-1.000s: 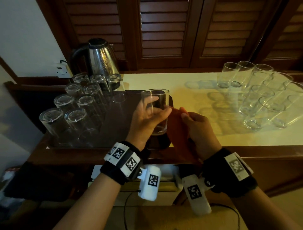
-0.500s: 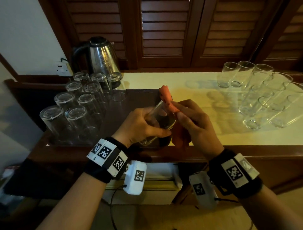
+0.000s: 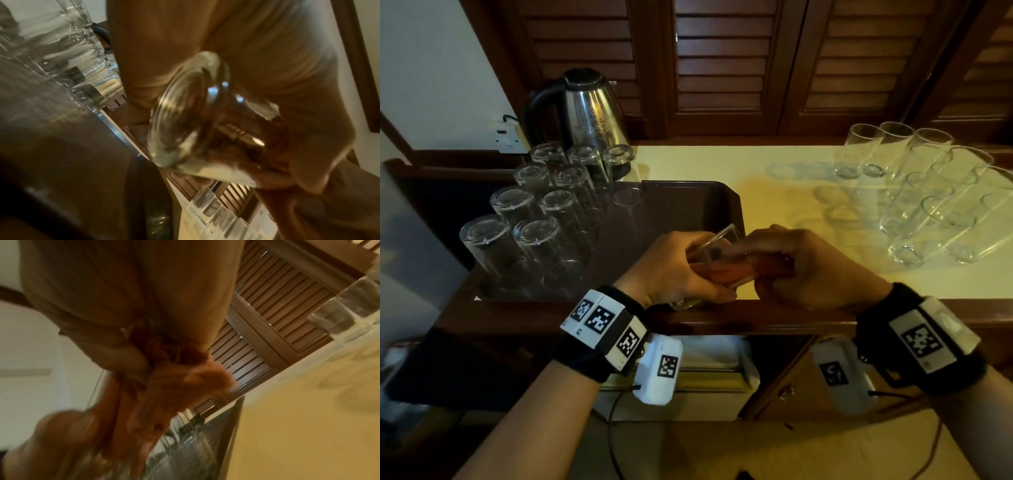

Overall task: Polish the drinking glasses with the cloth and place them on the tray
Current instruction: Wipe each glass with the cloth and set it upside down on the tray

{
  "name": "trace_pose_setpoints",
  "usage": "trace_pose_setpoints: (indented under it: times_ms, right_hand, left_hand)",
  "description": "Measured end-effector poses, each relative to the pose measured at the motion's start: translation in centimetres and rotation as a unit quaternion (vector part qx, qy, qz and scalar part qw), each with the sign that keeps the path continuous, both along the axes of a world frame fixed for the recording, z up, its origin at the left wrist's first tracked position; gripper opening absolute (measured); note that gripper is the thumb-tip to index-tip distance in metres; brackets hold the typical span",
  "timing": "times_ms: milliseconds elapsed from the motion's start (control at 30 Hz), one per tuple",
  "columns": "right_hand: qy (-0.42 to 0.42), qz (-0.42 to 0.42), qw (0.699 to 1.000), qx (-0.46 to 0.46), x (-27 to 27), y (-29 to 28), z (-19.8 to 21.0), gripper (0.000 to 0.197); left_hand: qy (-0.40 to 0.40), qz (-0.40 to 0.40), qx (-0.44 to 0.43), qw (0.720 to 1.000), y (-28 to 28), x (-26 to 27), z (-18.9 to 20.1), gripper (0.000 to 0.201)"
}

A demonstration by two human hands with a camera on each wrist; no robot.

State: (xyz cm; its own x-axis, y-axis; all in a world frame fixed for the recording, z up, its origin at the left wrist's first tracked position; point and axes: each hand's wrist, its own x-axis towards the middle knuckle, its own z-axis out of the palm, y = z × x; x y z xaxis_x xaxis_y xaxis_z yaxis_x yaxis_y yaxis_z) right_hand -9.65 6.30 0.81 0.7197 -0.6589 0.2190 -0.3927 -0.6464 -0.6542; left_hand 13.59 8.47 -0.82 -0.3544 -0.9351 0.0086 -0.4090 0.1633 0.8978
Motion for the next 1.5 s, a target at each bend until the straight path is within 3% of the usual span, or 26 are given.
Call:
trace_pose_setpoints:
  times_ms: [67,133,233,333,400,500,567,667,733,833,933,1000,1033,1100,1133,1200,1267,1333,1400,1433,1500]
  right_hand:
    - [-0.101,-0.045,0.992,0.054,-0.6,-0.3,0.6,0.049]
    - [-0.166,-0.056,0.984,0.041,-0.1,-0.1,0.3,0.037]
    - [-0.156,-0.01,0.988,0.019,1.0,0.8,-0.8,0.027]
    - [-0.136,0.042,0.986,0.086,1.1,1.3,-1.3,0.032]
    - [-0.152,0.021,0.985,0.079,2.2,1.6,-2.1,0.039]
    - [-0.245,-0.067,0.964,0.081,3.8,1.2,-3.1,0.031]
    - [-0.287,-0.088,0.949,0.096,3.9,0.4,-3.0,0.027]
    - [-0.372,-0.084,0.918,0.11,3.7,-0.3,-2.5,0.034]
    - [-0.379,-0.085,0.917,0.092,4.0,-0.1,-2.6,0.044]
    - [-0.331,-0.079,0.932,0.129,4.5,0.1,-2.7,0.039]
    - [-0.349,-0.057,0.912,0.21,4.8,0.1,-2.3,0.019]
    - [-0.358,-0.058,0.906,0.219,5.1,0.3,-2.2,0.018]
    - [-0.366,-0.067,0.902,0.22,5.3,0.4,-2.2,0.021]
    - [-0.386,-0.079,0.897,0.202,5.4,0.4,-2.2,0.014]
    - [-0.395,-0.082,0.897,0.181,5.3,0.2,-2.3,0.013]
    - [-0.369,-0.069,0.919,0.119,5.0,0.1,-2.3,0.022]
    - [-0.322,-0.046,0.942,0.076,4.8,0.1,-2.2,0.023]
    - [-0.313,-0.04,0.943,0.104,4.7,0.0,-2.2,0.019]
    - [-0.341,-0.05,0.926,0.154,5.0,0.1,-2.5,0.017]
    - [-0.359,-0.061,0.914,0.178,5.1,0.2,-2.7,0.02]
    - [-0.378,-0.08,0.901,0.197,5.3,0.3,-2.8,0.025]
  left_hand:
    - [0.033,0.004,0.021,0.999,0.2,0.1,-0.4,0.051]
    - [0.047,0.005,0.028,0.998,0.4,0.0,-0.4,0.062]
    - [0.067,0.005,0.042,0.997,0.4,0.0,0.1,0.061]
    - [0.088,0.006,0.072,0.994,0.2,0.2,0.8,0.048]
    - [0.081,0.014,0.084,0.993,0.1,0.1,1.1,0.041]
    - [0.103,-0.006,0.119,0.988,0.0,-0.2,1.5,0.039]
    - [0.168,-0.029,0.137,0.976,0.1,0.5,1.2,0.049]
    - [0.31,-0.023,0.174,0.935,0.3,1.8,0.6,0.081]
    - [0.334,-0.002,0.172,0.927,0.6,1.8,0.2,0.084]
    - [0.285,0.057,0.084,0.953,1.0,1.7,0.4,0.062]
    - [0.103,0.098,-0.108,0.984,1.0,1.8,0.7,0.072]
    - [-0.023,0.097,-0.241,0.965,0.9,1.7,0.7,0.079]
    - [-0.044,0.097,-0.265,0.958,0.9,1.6,0.6,0.08]
    - [-0.001,0.117,-0.21,0.971,1.0,1.3,0.5,0.077]
    - [0.078,0.131,-0.131,0.98,1.2,1.1,0.6,0.072]
    - [0.278,0.113,0.06,0.952,1.6,0.9,0.4,0.058]
    - [0.327,0.104,0.094,0.935,1.8,1.0,0.0,0.058]
    - [0.257,0.141,0.018,0.956,1.8,1.1,0.4,0.059]
    - [0.085,0.178,-0.151,0.969,1.8,1.3,0.8,0.065]
    - [0.003,0.174,-0.236,0.956,1.8,1.3,0.9,0.07]
    - [-0.053,0.158,-0.312,0.935,1.6,1.1,0.5,0.073]
